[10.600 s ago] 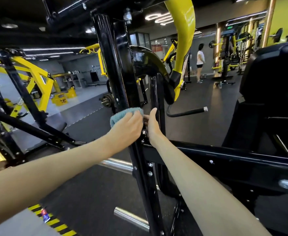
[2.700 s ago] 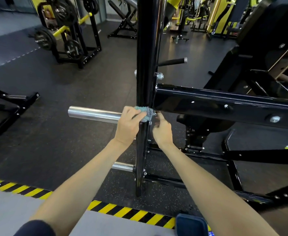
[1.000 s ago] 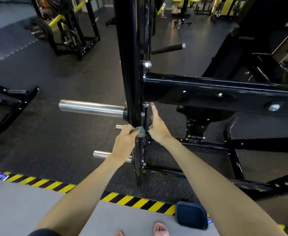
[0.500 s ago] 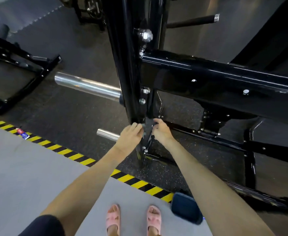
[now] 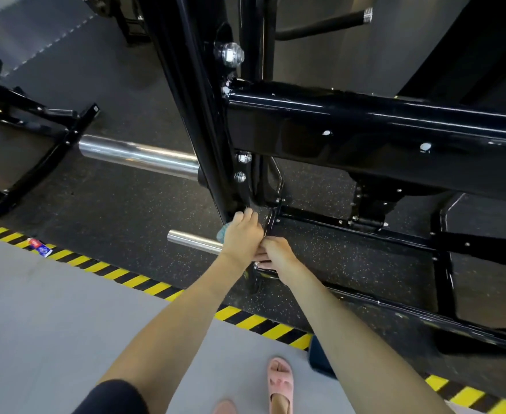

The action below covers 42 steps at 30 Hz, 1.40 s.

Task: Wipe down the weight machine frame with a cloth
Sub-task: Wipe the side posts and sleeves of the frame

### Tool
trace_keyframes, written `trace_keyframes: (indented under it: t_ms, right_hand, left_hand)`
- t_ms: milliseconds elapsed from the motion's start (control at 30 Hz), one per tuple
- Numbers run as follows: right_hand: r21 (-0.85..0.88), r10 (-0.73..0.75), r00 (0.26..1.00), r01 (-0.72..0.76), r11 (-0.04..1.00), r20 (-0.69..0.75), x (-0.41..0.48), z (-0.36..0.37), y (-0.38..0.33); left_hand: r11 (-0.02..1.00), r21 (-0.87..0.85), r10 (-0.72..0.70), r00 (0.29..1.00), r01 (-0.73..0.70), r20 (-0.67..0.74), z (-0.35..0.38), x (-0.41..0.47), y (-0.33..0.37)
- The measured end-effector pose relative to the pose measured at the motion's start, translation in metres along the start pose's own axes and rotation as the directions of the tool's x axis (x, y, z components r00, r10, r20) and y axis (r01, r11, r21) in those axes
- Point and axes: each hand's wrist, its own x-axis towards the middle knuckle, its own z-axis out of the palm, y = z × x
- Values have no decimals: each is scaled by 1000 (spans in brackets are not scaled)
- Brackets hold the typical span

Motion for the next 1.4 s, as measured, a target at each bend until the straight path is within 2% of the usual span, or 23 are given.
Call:
trace_keyframes:
  t_ms: [67, 100, 133, 167, 200, 233, 267, 300, 333, 400, 533, 633, 733, 900, 1100, 1233, 1300, 1400]
  right_hand:
    - [-23, 35, 999, -36, 999, -24, -9, -10, 10]
    - [-15, 57, 997, -58, 998, -52, -14, -17, 17]
    - [9, 77, 993, -77, 997, -84, -19, -23, 23]
    - [46, 95, 989, -91, 995, -111, -24, -27, 29]
    - [85, 106, 987, -96, 992, -123, -31, -29, 34]
    - [122, 107, 987, -92, 988, -122, -35, -29, 39]
    - [157, 95, 989, -77, 985, -112, -39, -26, 43]
    - [185, 72, 992, -53, 981, -100, -44, -21, 46]
    - [217, 44, 995, -25, 976, -85, -49, -15, 49]
    - [256, -11, 1000, 16, 967, -21, -60, -1, 55]
    - [266, -74, 988, 36, 963, 136, -89, 26, 67]
    - [261, -76, 986, 36, 965, 146, -103, 43, 76]
    - [202, -91, 992, 70, 977, 93, -112, 58, 83]
    - [117, -139, 990, 142, 983, -28, -128, 83, 89]
    - [259, -166, 985, 175, 950, -57, -140, 95, 98]
    - [239, -149, 981, 175, 955, -125, -143, 97, 103]
    - [237, -123, 990, 135, 962, -62, -146, 98, 102]
    - [284, -107, 990, 78, 956, 87, -149, 105, 103]
  left_hand:
    - [995, -94, -8, 990, 21, 140, 10, 1, 9]
    - [978, -195, -40, 978, 80, 203, 13, -5, 8]
    - [905, -380, -100, 963, 193, 250, 18, -12, 9]
    - [714, -608, -178, 929, 348, 324, 21, -23, 7]
    - [325, -795, -209, 858, 513, 468, 24, -33, 4]
    - [-111, -789, -133, 778, 604, 614, 25, -43, 0]
    - [-421, -646, 16, 717, 637, 697, 27, -55, -4]
    - [-599, -488, 159, 691, 635, 705, 27, -67, -7]
    - [-665, -397, 254, 691, 633, 677, 27, -78, -9]
    - [-709, -346, 342, 729, 614, 592, 23, -98, -12]
    - [-762, -353, 329, 794, 543, 510, 18, -130, -15]
    - [-810, -335, 282, 821, 481, 495, 24, -152, -21]
    - [-815, -360, 259, 842, 454, 474, 26, -172, -32]
    - [-765, -455, 235, 855, 456, 462, 28, -202, -44]
    - [-572, -593, 366, 823, 567, 434, 29, -229, -52]
    - [-592, -646, 229, 869, 482, 438, 28, -234, -51]
    - [-548, -712, 166, 891, 439, 423, 24, -235, -49]
    - [-411, -821, 201, 917, 397, 343, 15, -238, -47]
